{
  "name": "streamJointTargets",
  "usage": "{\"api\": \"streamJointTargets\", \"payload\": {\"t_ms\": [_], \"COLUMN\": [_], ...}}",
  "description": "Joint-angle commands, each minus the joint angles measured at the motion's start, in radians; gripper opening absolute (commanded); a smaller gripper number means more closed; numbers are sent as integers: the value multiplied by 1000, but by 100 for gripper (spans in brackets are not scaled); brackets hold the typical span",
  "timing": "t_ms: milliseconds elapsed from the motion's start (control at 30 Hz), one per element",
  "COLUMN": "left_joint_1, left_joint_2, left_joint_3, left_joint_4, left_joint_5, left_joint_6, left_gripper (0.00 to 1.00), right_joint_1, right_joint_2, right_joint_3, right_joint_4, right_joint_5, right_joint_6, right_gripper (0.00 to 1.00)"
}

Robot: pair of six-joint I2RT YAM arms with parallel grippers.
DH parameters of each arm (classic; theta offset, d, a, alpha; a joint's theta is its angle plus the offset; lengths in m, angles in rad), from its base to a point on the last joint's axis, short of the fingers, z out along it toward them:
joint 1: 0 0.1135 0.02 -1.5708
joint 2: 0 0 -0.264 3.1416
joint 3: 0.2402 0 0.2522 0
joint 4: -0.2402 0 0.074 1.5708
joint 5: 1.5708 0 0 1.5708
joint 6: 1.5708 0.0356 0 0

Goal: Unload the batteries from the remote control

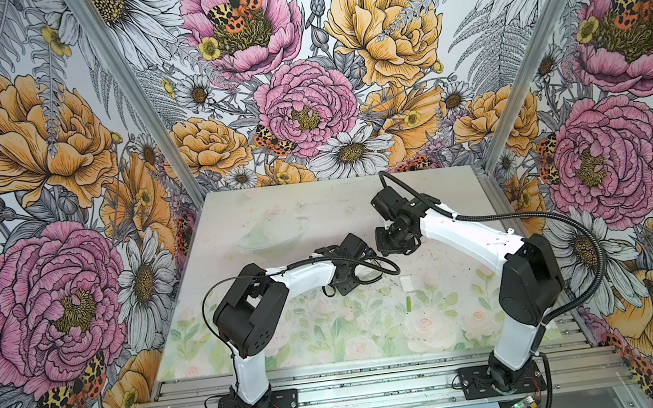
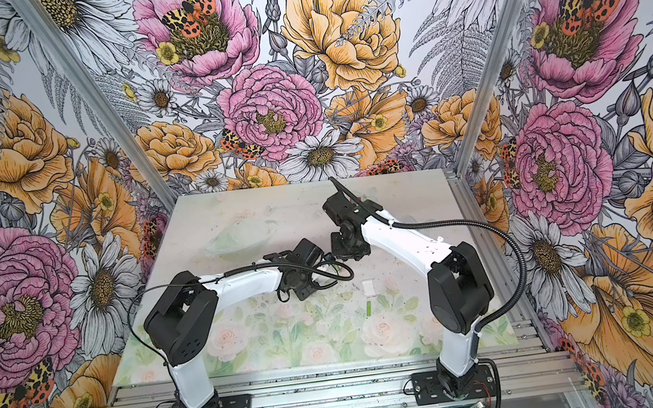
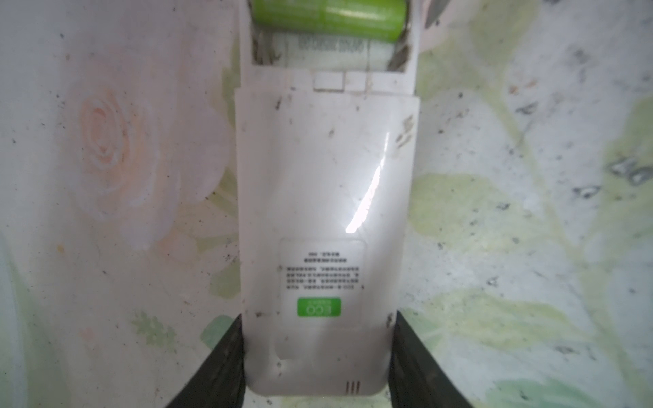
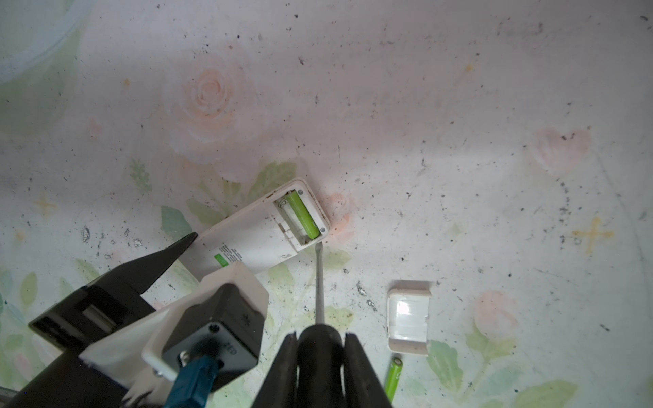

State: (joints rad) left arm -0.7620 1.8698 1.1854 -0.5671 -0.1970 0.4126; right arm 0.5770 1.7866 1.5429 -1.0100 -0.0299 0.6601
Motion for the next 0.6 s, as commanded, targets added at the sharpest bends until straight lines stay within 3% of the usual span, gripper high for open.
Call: {"api": "streamJointTargets", "payload": {"t_ms": [0,567], "left_joint_1": [-2,-2], "left_joint_2": [17,14], "left_joint_3": [-4,-7], "left_joint_4": [3,4], "left_joint_5": [-19,-19], "left_joint_6": [17,20], "left_gripper": [0,0], "right_joint_1": [4,-5], "right_joint_2": [-6,-33], "right_joint_3": [35,31], "right_joint_4": [19,28], "right_joint_5": [-12,0], "right_joint_6": [-14,18], "right_gripper": [0,0]}}
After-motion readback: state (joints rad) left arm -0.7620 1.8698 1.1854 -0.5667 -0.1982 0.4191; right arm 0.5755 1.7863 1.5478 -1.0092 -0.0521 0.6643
